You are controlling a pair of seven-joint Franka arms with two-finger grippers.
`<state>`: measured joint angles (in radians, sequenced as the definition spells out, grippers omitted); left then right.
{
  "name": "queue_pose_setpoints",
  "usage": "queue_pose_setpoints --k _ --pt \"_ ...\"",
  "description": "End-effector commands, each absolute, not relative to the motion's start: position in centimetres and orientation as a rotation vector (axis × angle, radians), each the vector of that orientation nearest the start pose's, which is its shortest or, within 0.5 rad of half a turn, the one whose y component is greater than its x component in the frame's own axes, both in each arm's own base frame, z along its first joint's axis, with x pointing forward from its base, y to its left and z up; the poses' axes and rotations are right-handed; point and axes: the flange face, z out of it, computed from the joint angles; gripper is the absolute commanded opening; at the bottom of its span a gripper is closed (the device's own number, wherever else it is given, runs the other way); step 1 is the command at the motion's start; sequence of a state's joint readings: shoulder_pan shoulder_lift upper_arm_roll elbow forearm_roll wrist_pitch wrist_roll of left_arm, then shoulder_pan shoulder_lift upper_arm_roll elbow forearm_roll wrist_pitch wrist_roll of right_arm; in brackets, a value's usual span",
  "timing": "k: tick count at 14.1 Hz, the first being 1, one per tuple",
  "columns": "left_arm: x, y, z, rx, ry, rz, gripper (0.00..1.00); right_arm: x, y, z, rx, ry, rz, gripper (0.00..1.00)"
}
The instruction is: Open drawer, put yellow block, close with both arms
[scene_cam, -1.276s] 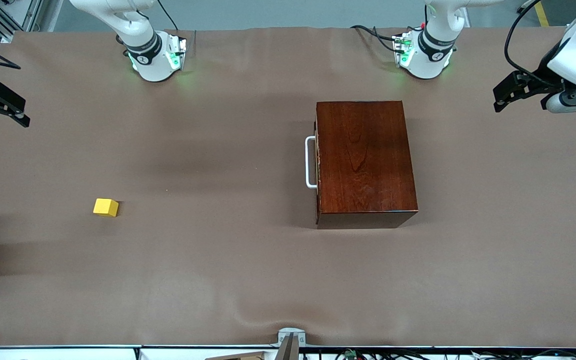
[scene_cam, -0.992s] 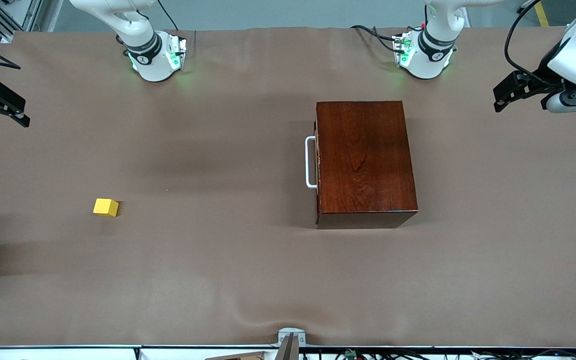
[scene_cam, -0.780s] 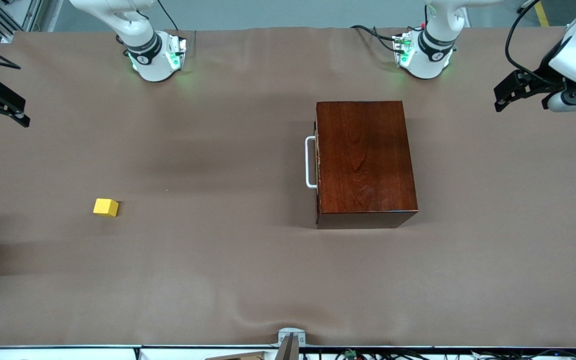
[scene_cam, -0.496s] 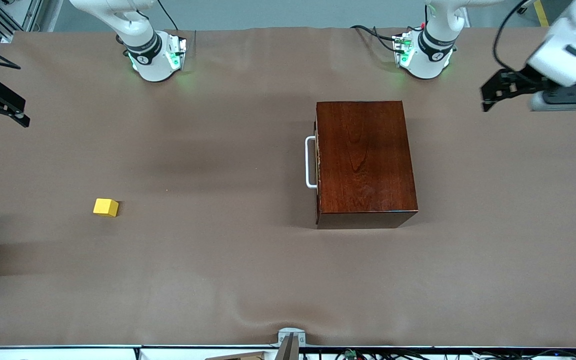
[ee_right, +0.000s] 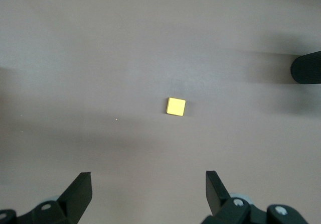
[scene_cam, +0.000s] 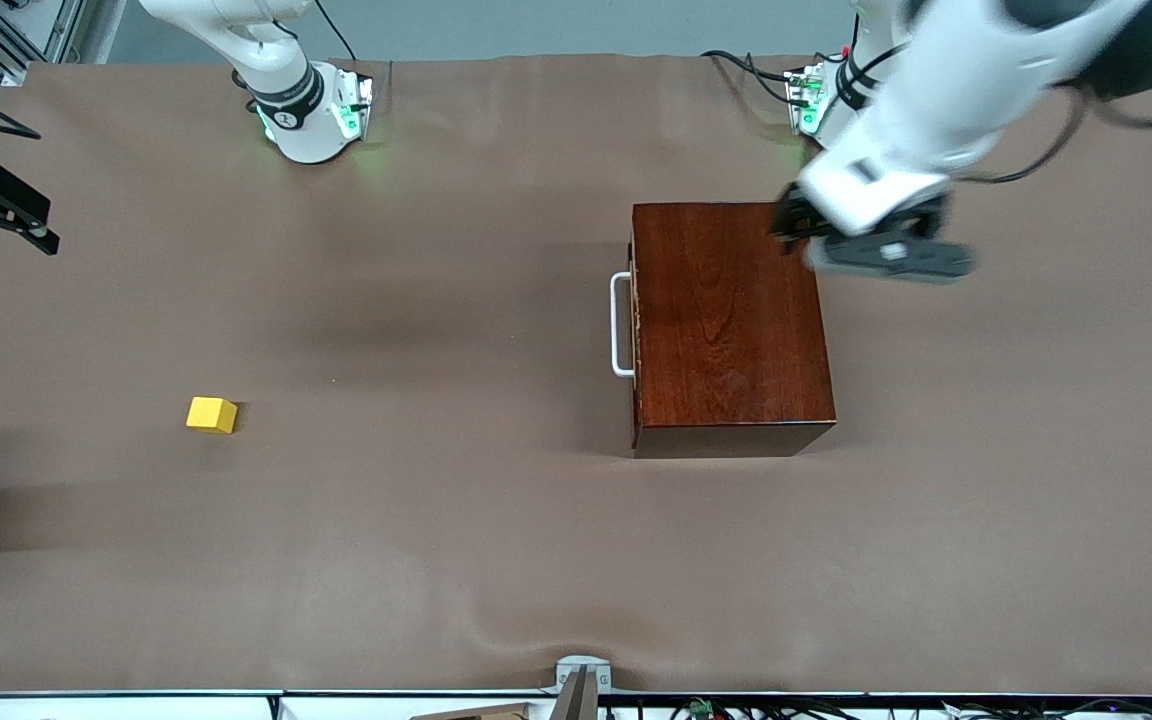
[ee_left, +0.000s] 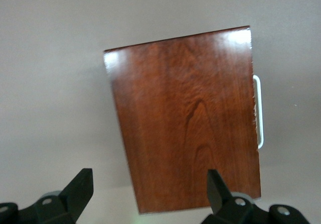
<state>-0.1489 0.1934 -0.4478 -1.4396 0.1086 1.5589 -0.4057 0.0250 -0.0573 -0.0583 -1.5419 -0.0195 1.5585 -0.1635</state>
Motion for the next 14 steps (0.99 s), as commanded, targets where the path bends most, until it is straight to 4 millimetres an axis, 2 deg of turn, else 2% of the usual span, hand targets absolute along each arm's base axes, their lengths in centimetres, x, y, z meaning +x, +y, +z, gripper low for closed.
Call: queue_pose_setpoints --k 1,4,8,10,12,14 --pt "51.9 -38.3 54.3 -3.015 0.353 -0.005 1.0 53.3 -2.3 67.0 -3.159 -0.202 -0.115 1.0" --pt "52.1 -43.4 50.0 -3.036 0.344 0.035 1.0 53.3 -2.3 67.0 -3.159 -0.202 -0.115 1.0" --pt "51.5 -49.8 43.2 -3.078 0.116 -0.032 1.0 53.3 -2.3 67.0 -3.159 -0.202 -0.115 1.0" --pt "49.9 -53.3 41.2 -3.043 0.01 -0.092 1.0 53.3 -2.4 67.0 -3.159 -0.2 -0.115 1.0" --pt "48.9 -55.1 39.1 -3.019 -0.073 -0.117 1.0 53.3 -2.4 67.0 -3.159 -0.2 -0.115 1.0" --pt "48.8 -55.5 37.3 -3.007 -0.102 -0.104 1.0 53.3 -2.4 66.9 -3.159 -0.2 -0.113 1.0"
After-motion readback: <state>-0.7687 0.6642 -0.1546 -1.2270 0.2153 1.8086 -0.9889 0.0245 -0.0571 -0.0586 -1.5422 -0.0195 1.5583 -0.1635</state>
